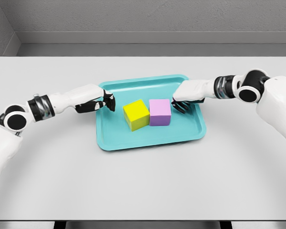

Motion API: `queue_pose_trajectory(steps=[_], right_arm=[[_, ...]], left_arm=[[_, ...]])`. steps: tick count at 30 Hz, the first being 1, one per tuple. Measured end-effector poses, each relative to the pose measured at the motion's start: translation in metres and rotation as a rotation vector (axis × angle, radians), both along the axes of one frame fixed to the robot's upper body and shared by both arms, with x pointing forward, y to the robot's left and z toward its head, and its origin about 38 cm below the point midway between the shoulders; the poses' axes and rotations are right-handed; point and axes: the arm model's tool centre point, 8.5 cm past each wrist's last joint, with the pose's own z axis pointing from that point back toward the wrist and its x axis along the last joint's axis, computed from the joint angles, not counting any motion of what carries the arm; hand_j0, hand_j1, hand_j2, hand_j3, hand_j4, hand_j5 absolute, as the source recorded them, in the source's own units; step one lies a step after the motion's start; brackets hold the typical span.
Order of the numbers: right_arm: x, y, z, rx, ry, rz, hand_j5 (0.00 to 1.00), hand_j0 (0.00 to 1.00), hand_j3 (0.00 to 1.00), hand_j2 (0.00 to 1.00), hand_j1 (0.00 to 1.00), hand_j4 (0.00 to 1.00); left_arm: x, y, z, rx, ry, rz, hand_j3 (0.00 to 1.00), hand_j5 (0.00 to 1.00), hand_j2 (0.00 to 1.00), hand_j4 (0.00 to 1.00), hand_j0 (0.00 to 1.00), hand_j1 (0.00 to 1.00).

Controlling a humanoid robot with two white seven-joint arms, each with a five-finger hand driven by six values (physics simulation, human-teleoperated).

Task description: Push two cubes

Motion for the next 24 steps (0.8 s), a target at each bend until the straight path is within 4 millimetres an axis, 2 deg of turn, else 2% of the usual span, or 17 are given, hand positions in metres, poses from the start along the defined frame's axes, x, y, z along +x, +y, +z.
queue_pose_trajectory(steps=[8, 19, 24], right_arm=[[0.000, 0.011, 0.000, 0.011, 0.000, 0.018, 0.14, 0.14, 0.14, 0.14, 0.14, 0.14], [0.001, 0.012, 0.003, 0.015, -0.007, 0.018, 0.14, 0.14, 0.14, 0.14, 0.14, 0.14], [0.011, 0.007, 0.023, 0.013, -0.044, 0.005, 0.15, 0.15, 0.15, 0.15, 0.15, 0.15]], left_arm=[[0.001, -0.021, -0.014, -0.009, 0.024, -0.012, 0.34, 0.34, 0.34, 0.34, 0.34, 0.34], [0.007, -0.029, -0.020, -0.030, 0.048, 0.003, 0.34, 0.34, 0.34, 0.34, 0.34, 0.34], [0.008, -0.030, -0.020, -0.040, 0.057, 0.010, 0.34, 0.34, 0.34, 0.34, 0.34, 0.34]])
